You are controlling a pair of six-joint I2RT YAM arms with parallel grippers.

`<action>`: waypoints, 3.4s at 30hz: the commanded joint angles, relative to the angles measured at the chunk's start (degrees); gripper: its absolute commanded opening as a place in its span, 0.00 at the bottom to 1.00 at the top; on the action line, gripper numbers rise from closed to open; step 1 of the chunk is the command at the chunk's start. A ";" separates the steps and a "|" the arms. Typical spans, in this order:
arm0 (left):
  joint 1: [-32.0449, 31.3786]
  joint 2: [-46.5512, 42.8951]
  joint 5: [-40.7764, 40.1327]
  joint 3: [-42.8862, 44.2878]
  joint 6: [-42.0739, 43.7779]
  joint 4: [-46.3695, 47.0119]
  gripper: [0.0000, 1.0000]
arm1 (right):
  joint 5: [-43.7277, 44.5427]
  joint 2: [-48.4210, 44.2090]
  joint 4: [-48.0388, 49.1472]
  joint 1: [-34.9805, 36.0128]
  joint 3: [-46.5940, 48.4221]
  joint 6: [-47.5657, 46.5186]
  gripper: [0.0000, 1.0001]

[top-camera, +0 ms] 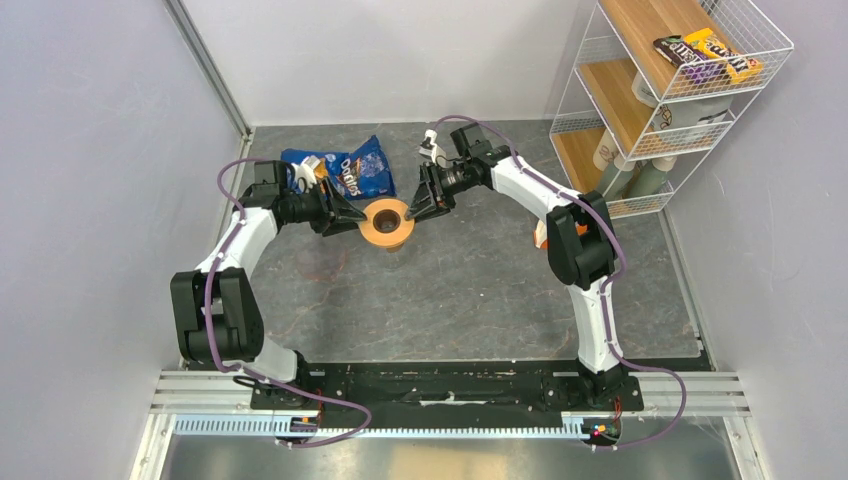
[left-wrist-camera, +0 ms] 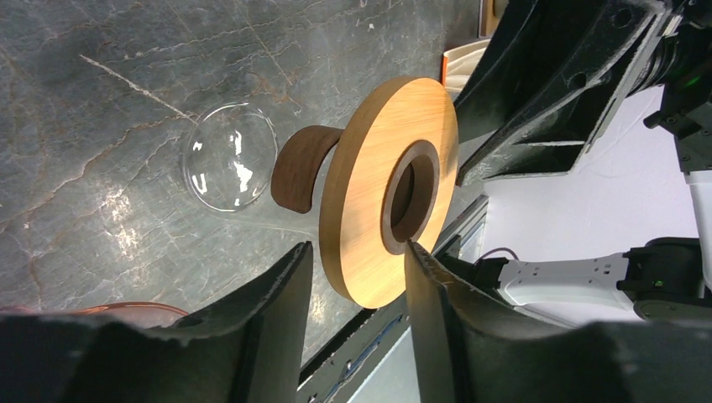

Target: Place the coffee filter in the dripper

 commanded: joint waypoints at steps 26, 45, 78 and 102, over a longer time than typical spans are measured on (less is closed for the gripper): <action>15.94 -11.91 -18.95 8.66 48.61 -35.17 0.74 | 10.31 -23.92 -11.40 -8.70 -9.33 -16.94 0.97; 13.51 -5.96 -25.67 -3.16 41.24 -17.91 0.49 | 11.33 -26.73 -11.96 -8.67 -11.34 -17.53 0.97; 1.57 -3.97 -25.45 48.03 16.38 -50.06 0.02 | 18.92 -27.26 -14.28 -6.56 1.04 -20.59 0.97; -17.02 12.13 -32.02 53.39 11.53 -46.90 0.02 | 27.13 -29.60 -16.40 -5.16 -0.35 -28.75 0.97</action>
